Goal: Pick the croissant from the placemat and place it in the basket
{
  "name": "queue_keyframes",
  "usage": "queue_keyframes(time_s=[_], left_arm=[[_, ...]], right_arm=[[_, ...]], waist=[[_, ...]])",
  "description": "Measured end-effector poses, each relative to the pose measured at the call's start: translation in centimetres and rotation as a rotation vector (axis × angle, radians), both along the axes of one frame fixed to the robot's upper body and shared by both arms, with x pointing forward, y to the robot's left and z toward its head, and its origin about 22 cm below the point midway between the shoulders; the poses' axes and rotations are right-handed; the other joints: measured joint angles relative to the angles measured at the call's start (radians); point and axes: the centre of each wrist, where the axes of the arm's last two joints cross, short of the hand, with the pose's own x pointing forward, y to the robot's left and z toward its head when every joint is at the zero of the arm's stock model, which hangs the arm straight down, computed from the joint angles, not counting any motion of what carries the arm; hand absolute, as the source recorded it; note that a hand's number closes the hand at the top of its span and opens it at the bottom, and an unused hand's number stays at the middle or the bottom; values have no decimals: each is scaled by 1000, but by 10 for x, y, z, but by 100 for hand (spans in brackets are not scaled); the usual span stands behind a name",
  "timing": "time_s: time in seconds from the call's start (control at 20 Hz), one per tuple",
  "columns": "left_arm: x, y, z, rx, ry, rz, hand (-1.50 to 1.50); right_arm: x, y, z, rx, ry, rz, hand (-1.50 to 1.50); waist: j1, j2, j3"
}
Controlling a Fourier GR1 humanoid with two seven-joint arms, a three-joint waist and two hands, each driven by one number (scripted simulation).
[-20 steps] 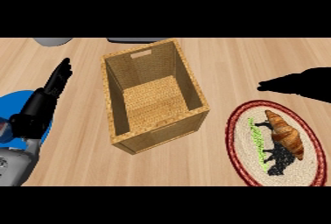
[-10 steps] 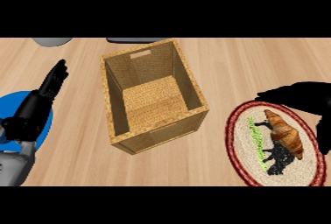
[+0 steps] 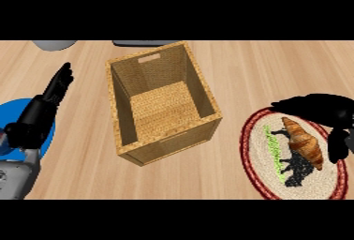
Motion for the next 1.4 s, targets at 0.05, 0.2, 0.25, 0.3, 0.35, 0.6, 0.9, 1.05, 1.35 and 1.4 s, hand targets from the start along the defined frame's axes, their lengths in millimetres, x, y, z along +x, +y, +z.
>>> queue_keyframes(time_s=[0.05,0.2,0.25,0.3,0.35,0.6,0.9,1.05,1.35,1.4], left_arm=[[-1,2,2,1,1,-2,0],[-4,3,1,-1,5,1,0],[-4,0,4,0,7,-1,0],[-5,-2,-1,0,10,2,0],[-5,-2,2,-2,7,-1,0],[-7,0,0,-4,6,4,0],[-7,-2,5,1,4,8,0],[-5,-1,3,0,5,8,0],[-5,1,-1,-4,-3,1,0],[-2,1,1,-5,-1,1,0]], right_arm=[[1,1,-4,5,-4,4,-150],[-5,-5,-7,3,-15,4,-150],[-5,-10,-12,6,-18,2,-150],[-8,-11,-15,9,-19,3,-150],[-8,-10,-17,12,-20,2,-150],[-7,-20,-26,28,-21,-12,-150],[-11,-10,-37,29,-21,-13,-150],[-13,-22,-42,16,-16,-24,-150],[-10,-28,-62,3,-4,-36,-150],[-8,-28,-66,2,-2,-34,-150]], waist=[[0,0,0],[-3,-1,0],[-2,-1,0],[-3,-1,0],[-3,-1,0],[-2,-1,0],[-4,-2,0],[-4,-1,0],[-3,-1,0],[-2,-1,0]])
